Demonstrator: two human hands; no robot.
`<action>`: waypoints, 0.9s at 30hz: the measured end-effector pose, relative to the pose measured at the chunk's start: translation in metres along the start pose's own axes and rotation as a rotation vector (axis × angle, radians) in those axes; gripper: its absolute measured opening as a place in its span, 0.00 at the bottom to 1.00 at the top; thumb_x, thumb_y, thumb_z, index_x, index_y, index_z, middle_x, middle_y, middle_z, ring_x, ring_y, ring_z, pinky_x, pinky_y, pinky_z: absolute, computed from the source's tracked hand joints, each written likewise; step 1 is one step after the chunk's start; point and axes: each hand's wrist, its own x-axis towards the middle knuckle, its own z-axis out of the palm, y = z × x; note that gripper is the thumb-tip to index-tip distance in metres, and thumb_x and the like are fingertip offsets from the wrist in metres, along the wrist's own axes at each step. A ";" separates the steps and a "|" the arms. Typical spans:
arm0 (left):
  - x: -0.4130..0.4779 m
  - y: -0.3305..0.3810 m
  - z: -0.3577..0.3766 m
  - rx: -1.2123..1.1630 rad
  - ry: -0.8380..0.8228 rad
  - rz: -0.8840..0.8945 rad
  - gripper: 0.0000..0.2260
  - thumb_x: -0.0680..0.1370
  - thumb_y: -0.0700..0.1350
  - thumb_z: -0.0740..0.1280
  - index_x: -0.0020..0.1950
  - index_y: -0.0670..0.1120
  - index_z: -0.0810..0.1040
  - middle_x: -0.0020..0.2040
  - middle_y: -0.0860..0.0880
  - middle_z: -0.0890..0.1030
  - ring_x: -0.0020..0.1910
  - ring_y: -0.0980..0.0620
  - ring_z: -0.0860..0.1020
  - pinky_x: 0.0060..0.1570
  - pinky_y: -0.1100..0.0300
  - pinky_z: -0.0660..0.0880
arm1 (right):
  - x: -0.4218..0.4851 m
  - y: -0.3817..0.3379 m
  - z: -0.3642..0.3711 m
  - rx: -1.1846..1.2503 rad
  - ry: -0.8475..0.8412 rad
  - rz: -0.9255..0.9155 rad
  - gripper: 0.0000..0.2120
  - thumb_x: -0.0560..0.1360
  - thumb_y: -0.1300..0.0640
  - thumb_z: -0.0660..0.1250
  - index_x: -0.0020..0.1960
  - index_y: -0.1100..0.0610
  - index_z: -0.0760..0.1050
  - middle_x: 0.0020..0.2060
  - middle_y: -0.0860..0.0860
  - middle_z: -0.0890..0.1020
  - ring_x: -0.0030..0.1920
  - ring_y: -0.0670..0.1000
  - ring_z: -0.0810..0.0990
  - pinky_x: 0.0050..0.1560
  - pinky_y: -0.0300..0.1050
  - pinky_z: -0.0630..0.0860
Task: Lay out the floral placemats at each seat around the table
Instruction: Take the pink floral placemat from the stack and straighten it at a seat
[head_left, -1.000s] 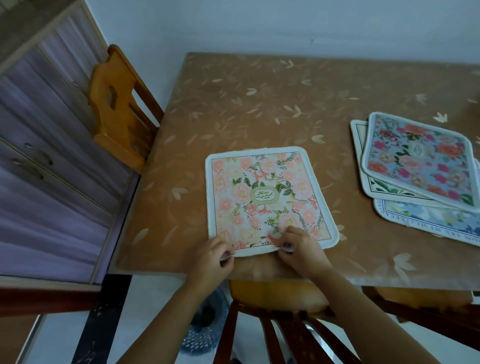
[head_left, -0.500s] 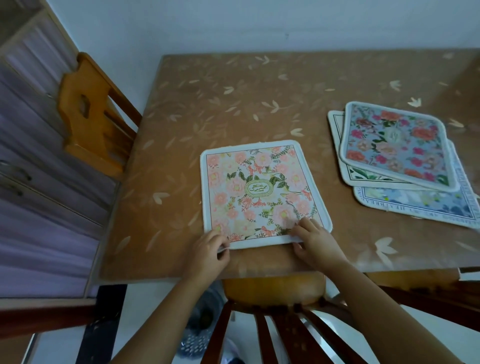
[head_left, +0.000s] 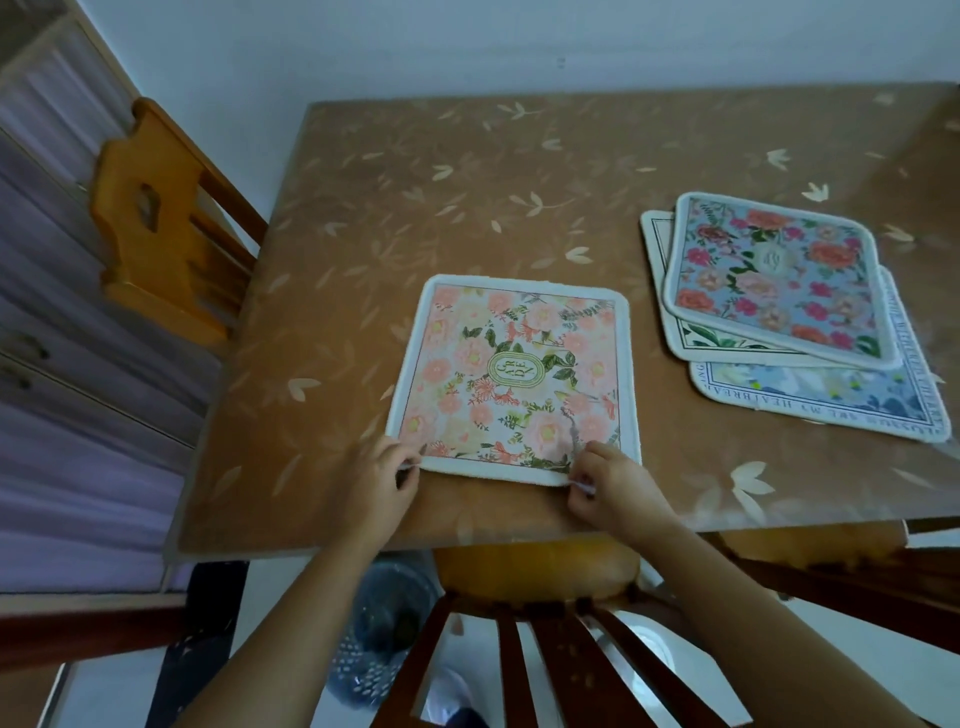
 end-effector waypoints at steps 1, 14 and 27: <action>0.003 -0.002 -0.003 0.037 0.023 -0.004 0.05 0.70 0.33 0.69 0.43 0.41 0.78 0.47 0.43 0.78 0.48 0.45 0.75 0.45 0.53 0.74 | -0.005 -0.005 0.005 0.021 -0.019 -0.003 0.04 0.66 0.66 0.67 0.41 0.64 0.76 0.40 0.59 0.79 0.43 0.59 0.77 0.36 0.46 0.71; -0.008 0.087 0.069 0.047 -0.185 0.341 0.12 0.74 0.47 0.67 0.55 0.43 0.75 0.54 0.45 0.74 0.57 0.47 0.69 0.58 0.54 0.63 | -0.026 0.024 -0.012 -0.006 -0.059 0.032 0.10 0.70 0.61 0.67 0.51 0.60 0.74 0.50 0.57 0.76 0.52 0.57 0.73 0.46 0.50 0.75; -0.008 0.135 0.109 -0.019 -0.194 0.321 0.13 0.69 0.46 0.72 0.50 0.42 0.77 0.48 0.44 0.77 0.50 0.45 0.73 0.56 0.49 0.68 | -0.033 0.050 -0.022 0.061 -0.049 0.095 0.13 0.68 0.60 0.71 0.51 0.60 0.76 0.51 0.57 0.75 0.54 0.55 0.72 0.52 0.43 0.69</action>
